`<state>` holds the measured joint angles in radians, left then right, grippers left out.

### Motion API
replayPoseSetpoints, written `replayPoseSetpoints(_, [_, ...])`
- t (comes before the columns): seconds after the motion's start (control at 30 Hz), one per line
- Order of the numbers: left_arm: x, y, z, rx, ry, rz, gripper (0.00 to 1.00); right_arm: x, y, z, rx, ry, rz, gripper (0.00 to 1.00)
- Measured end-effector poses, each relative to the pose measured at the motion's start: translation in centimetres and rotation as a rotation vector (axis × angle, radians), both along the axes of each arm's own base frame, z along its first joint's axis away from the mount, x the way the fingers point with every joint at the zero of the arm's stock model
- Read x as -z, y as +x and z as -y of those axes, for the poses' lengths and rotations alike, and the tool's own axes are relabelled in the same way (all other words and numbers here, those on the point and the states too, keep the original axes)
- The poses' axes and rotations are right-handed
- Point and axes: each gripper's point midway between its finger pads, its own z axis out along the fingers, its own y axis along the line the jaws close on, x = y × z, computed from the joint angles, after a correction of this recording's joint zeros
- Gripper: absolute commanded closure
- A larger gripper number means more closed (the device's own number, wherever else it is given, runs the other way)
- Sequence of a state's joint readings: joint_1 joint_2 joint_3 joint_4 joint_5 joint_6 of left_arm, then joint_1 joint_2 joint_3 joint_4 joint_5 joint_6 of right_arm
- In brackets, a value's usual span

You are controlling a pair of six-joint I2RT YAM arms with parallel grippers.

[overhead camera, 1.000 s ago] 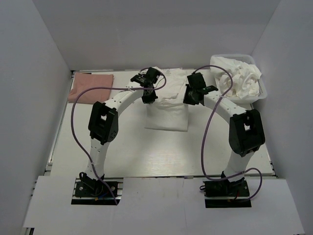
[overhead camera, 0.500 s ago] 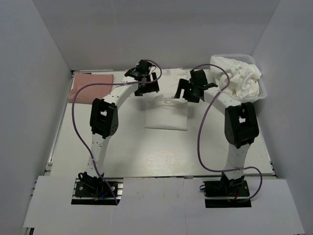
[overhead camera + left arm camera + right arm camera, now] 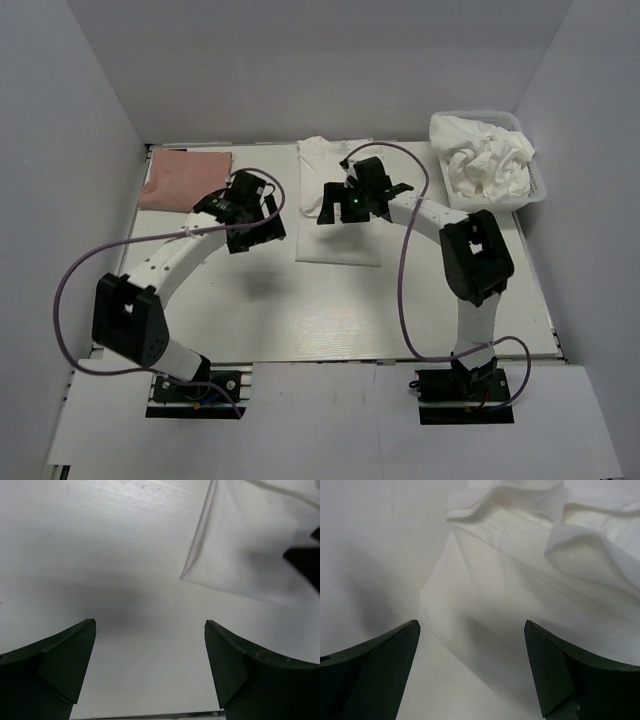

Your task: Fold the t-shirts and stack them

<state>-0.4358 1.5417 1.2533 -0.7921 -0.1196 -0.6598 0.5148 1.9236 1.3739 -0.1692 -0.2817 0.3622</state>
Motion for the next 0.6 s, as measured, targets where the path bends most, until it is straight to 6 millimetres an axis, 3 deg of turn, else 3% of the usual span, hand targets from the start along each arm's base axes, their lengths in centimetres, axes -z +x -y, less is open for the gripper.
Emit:
replayPoseSetpoints(0.17, [0.0,-3.5,-2.1,-0.039,0.025,-0.036,0.01,2.1,2.7,-1.2,0.0,-0.035,0.01,0.1])
replayPoseSetpoints(0.33, [0.4,-4.4,-2.5,-0.052,0.039,-0.068,0.01,3.3,5.4,-1.9,0.001,-0.07,0.042,0.1])
replayPoseSetpoints(0.6, [0.5,-4.8,-2.7,-0.052,0.047,-0.086,0.01,1.8,11.9,-1.9,0.122,-0.128,0.203,0.1])
